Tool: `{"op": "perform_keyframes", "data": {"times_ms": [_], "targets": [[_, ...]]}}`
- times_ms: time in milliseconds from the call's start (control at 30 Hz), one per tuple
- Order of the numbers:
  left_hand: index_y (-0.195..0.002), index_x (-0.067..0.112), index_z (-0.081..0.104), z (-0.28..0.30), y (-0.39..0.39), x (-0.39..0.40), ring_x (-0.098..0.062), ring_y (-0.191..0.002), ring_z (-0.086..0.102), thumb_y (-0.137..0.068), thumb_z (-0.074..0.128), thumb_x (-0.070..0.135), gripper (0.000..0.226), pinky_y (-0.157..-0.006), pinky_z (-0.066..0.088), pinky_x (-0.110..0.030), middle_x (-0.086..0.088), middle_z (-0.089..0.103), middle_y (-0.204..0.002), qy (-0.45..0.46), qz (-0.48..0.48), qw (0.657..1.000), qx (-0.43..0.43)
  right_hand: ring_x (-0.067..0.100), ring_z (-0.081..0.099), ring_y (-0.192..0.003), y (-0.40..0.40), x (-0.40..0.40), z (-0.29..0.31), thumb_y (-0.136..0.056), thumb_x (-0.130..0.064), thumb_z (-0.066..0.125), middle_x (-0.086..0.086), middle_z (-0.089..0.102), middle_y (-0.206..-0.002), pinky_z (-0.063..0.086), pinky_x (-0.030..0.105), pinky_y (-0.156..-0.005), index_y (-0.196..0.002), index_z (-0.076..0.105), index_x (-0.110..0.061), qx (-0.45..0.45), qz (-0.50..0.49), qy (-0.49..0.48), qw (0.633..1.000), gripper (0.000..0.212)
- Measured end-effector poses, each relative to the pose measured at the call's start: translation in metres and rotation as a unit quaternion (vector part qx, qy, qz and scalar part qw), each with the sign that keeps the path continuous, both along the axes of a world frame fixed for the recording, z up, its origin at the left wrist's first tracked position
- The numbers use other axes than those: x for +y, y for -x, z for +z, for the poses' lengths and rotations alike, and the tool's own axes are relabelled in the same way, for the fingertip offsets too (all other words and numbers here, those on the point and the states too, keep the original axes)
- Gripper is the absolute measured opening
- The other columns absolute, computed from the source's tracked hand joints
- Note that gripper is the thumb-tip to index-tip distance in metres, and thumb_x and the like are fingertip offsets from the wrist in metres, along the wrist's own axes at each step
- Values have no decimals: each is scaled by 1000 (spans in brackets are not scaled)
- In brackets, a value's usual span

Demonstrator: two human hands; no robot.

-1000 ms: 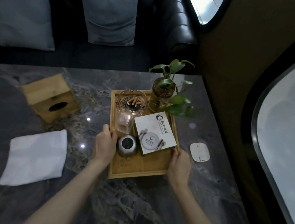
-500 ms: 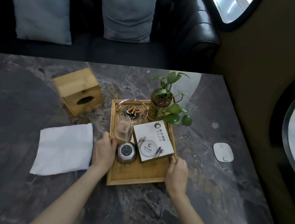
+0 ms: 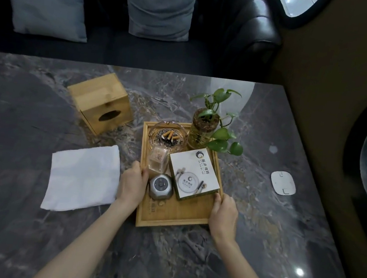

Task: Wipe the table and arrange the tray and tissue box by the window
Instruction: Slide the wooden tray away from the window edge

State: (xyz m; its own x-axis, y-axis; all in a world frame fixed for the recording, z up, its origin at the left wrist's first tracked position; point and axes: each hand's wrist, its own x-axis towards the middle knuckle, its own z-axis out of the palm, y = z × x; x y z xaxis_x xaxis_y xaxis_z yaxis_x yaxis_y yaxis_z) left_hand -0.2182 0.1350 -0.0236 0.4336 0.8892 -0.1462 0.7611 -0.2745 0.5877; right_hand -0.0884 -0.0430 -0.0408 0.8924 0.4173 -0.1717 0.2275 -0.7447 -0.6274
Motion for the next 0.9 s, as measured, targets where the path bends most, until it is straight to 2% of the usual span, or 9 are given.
{"op": "perform_keyframes", "data": {"times_ms": [133,367,600,900], "targets": [[-81,-3,57,4,4,5,-37,-75,58,-91,49,20,26,-59,37,-36,-25,65,-84,-37,-24,999,13,27,55,-75,-9,-3,7,-96,-23,41,11,58,-80,40,35,-65,-83,57,-3,-61,60,45,995,29],[-83,-2,62,9,1,-2,-39,-78,61,-91,47,27,34,-63,45,-39,-23,68,-86,-79,-36,991,99,34,59,-64,-15,-8,17,-89,-18,55,17,63,-69,40,33,-55,-70,61,0,-145,95,103,979,27],[-84,-1,65,8,-3,-5,-38,-76,62,-92,46,28,35,-68,54,-43,-22,68,-84,-81,-33,988,125,36,60,-67,-16,-7,21,-91,-20,53,19,64,-73,43,36,-60,-73,63,2,-139,104,124,977,30],[-82,1,66,8,-1,-7,-36,-75,62,-92,47,28,34,-67,54,-43,-20,68,-82,-68,-36,991,109,33,59,-74,-21,-11,18,-92,-23,50,16,61,-80,43,36,-65,-77,63,1,-108,119,121,980,31]]}}
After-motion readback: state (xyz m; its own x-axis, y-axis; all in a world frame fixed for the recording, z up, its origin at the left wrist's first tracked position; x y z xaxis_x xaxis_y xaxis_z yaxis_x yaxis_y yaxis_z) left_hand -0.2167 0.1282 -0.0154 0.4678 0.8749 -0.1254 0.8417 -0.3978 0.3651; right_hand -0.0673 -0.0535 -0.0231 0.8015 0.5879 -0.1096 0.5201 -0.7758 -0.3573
